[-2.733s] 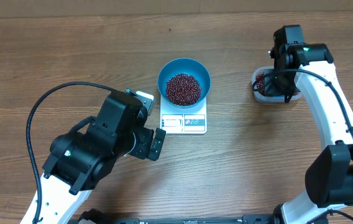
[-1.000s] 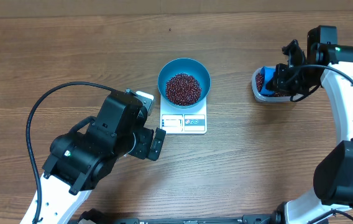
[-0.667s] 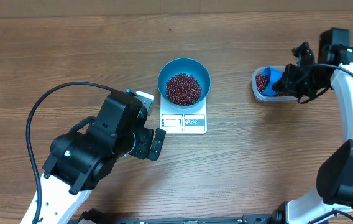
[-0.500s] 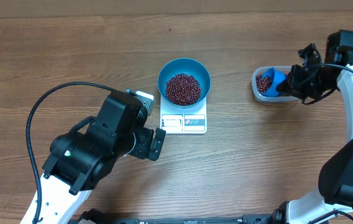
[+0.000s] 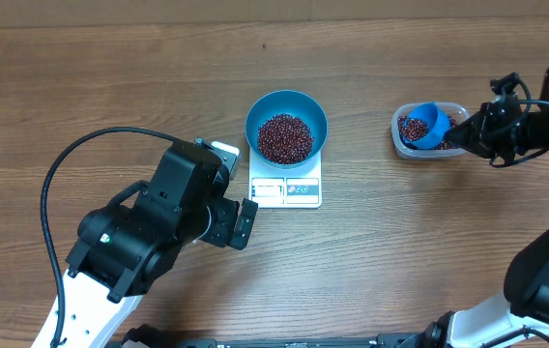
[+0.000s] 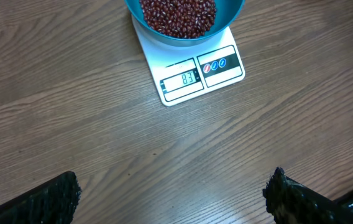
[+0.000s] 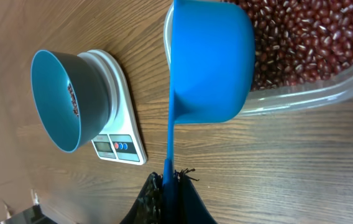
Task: Scoop item into bowl and weigh 150g on scale
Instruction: 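Lift the filled scoop and move it left over the teal bowl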
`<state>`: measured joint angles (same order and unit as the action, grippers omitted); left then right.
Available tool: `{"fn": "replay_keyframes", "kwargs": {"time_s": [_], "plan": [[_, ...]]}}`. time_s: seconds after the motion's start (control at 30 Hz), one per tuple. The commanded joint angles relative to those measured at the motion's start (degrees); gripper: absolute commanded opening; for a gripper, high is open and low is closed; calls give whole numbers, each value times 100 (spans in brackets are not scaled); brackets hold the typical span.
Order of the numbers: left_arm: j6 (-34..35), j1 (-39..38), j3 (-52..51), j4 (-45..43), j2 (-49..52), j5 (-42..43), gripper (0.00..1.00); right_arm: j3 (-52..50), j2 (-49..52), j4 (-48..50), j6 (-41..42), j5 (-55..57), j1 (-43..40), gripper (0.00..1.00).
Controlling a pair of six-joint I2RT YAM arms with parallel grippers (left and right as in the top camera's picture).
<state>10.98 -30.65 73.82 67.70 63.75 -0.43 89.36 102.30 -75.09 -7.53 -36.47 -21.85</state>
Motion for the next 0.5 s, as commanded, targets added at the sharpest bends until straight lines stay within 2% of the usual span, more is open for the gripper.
{"fn": "replay_keyframes", "kwargs": {"time_s": [0.0,0.23,0.47], "plan": [[83,26,122,-20,-74,2,99,144,0,-52,-201,-229,-184,4],[83,26,122,-20,-74,2,99,146,-2,-120,-581,-1255,-446,4],[83,26,122,-20,-74,2,99,146,-63,-400,-1123,-2170,-308,4]]}}
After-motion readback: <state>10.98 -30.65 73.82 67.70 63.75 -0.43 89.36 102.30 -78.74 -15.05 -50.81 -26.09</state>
